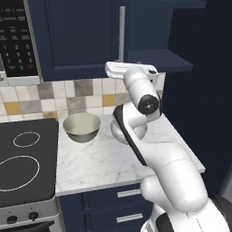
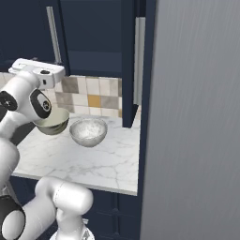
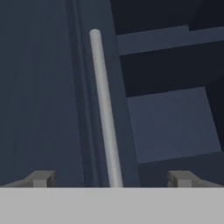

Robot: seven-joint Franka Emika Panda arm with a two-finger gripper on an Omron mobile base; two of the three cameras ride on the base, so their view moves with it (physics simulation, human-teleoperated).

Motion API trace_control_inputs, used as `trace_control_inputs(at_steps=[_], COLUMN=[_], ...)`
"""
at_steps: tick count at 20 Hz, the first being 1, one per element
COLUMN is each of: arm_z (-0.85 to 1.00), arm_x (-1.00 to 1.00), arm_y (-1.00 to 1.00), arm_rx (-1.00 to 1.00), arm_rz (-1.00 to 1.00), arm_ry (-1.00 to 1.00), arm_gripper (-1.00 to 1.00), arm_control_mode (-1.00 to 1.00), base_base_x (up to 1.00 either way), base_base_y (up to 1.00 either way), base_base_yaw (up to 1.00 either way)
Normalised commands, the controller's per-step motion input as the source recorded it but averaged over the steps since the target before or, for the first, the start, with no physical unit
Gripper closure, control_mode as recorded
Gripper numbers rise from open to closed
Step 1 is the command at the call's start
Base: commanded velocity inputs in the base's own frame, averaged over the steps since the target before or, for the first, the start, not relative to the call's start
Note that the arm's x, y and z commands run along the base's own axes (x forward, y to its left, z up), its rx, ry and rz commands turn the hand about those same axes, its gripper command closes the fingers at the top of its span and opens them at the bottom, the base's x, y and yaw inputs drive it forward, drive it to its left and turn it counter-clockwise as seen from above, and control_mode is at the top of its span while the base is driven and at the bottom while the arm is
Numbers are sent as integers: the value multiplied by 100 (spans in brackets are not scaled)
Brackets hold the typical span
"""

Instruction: Open the cabinet. Pick the bowls from the counter and place them in the cabinet. Then close the cabinet.

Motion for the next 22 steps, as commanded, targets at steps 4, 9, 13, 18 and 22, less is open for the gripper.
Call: trace_control_inputs(at_steps=[4,9,13,18,22], arm_z=[-4,-3,0,0,0], arm_x=[50,61,54,45,45], arm_y=[0,0,0,0,0], arm_rx=[0,0,0,0,0], arm_rz=[0,0,0,0,0], arm_ry=[0,0,0,0,0], arm_gripper=[-100,-100,-100,-100,100], arm_control_mode=[-100,-100,-100,-100,-100], base_base_x=[0,0,0,0,0], base_base_y=[0,0,0,0,0], base_base_yaw=[0,0,0,0,0])
